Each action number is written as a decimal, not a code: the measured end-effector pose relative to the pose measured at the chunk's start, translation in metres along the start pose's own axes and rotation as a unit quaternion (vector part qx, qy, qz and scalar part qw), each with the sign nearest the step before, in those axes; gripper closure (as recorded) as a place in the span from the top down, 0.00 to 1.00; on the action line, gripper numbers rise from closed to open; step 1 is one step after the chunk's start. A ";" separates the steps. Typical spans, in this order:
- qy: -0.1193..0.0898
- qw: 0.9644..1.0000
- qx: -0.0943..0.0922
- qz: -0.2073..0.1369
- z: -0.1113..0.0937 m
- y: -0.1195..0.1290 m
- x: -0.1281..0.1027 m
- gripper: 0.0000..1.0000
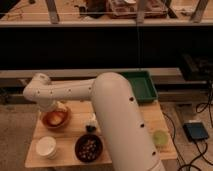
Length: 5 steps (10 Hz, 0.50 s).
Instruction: Place apple in table surface
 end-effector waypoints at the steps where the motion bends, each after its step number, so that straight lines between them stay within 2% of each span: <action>1: -0.002 1.000 -0.002 -0.002 0.002 -0.001 -0.002 0.78; 5: -0.013 1.000 -0.006 -0.006 0.012 -0.003 -0.009 0.78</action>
